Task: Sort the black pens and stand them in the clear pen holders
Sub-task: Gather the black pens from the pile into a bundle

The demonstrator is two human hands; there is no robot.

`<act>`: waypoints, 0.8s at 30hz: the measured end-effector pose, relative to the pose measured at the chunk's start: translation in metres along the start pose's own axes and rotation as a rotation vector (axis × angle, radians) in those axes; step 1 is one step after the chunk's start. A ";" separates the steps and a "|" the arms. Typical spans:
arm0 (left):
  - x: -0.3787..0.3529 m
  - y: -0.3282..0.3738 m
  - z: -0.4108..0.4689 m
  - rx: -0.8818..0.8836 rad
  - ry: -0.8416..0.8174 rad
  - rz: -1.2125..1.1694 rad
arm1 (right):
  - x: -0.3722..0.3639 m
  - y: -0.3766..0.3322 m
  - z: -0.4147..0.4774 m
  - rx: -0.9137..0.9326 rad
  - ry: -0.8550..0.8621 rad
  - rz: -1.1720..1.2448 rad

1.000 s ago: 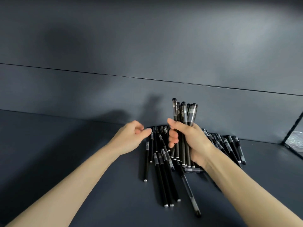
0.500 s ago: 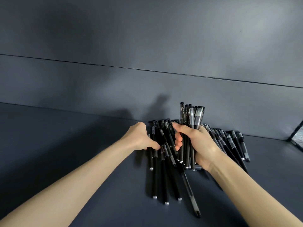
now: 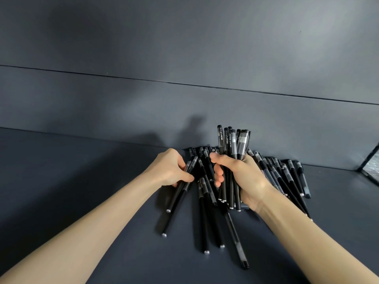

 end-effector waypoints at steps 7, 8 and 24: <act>0.025 -0.005 -0.025 0.012 -0.123 -0.059 | 0.000 -0.001 -0.001 -0.009 0.006 -0.013; 0.023 -0.007 -0.029 0.025 -0.199 -0.030 | 0.000 -0.001 -0.001 -0.007 0.006 -0.011; 0.030 0.004 -0.041 -0.064 -0.160 -0.249 | -0.012 -0.007 -0.010 0.011 -0.124 0.055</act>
Point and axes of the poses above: each hand's wrist, its own z-axis towards the middle knuckle, its own x-axis out of the back of the hand, y = z × x, the point moved 1 cm from there along z, towards the middle knuckle, and after that the axes turned 9 degrees about -y, right-handed, at the moved point
